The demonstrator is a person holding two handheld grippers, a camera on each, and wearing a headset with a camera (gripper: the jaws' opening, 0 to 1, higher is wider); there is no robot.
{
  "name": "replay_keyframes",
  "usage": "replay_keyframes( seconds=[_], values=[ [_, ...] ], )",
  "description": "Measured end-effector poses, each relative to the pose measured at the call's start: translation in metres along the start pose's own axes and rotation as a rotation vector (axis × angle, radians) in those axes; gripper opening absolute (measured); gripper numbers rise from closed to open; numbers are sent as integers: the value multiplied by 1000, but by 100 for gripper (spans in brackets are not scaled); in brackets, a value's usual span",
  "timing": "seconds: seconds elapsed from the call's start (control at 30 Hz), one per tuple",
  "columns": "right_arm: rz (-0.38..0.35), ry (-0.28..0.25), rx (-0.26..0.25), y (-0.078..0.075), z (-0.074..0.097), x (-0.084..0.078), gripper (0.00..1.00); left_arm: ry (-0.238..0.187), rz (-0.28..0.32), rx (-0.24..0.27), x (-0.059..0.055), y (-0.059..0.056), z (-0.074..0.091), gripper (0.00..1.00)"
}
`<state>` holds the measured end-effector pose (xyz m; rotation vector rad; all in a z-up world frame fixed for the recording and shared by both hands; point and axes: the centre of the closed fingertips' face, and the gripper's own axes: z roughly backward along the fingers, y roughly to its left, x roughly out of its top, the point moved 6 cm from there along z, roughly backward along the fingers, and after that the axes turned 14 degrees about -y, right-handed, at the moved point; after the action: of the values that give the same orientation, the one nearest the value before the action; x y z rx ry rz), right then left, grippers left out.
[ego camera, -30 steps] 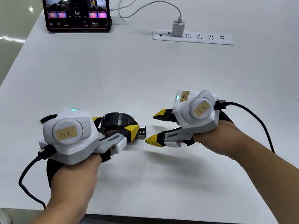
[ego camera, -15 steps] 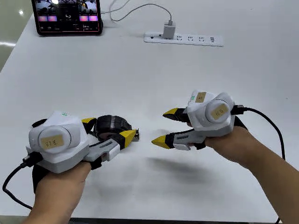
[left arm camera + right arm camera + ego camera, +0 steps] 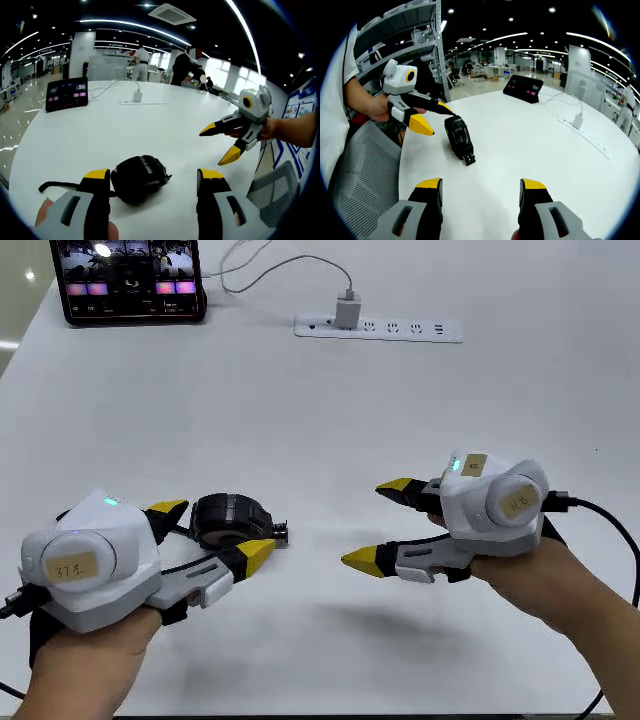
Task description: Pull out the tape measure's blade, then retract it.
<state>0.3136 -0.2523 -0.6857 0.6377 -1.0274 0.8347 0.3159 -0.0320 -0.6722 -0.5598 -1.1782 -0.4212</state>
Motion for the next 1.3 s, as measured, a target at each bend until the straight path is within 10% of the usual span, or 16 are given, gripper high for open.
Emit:
replay_keyframes(
  seconds=[1.3],
  values=[
    [-14,-47,-143,8,78,-8,78,20,-34,-186,7,16,48,90]
  ],
)
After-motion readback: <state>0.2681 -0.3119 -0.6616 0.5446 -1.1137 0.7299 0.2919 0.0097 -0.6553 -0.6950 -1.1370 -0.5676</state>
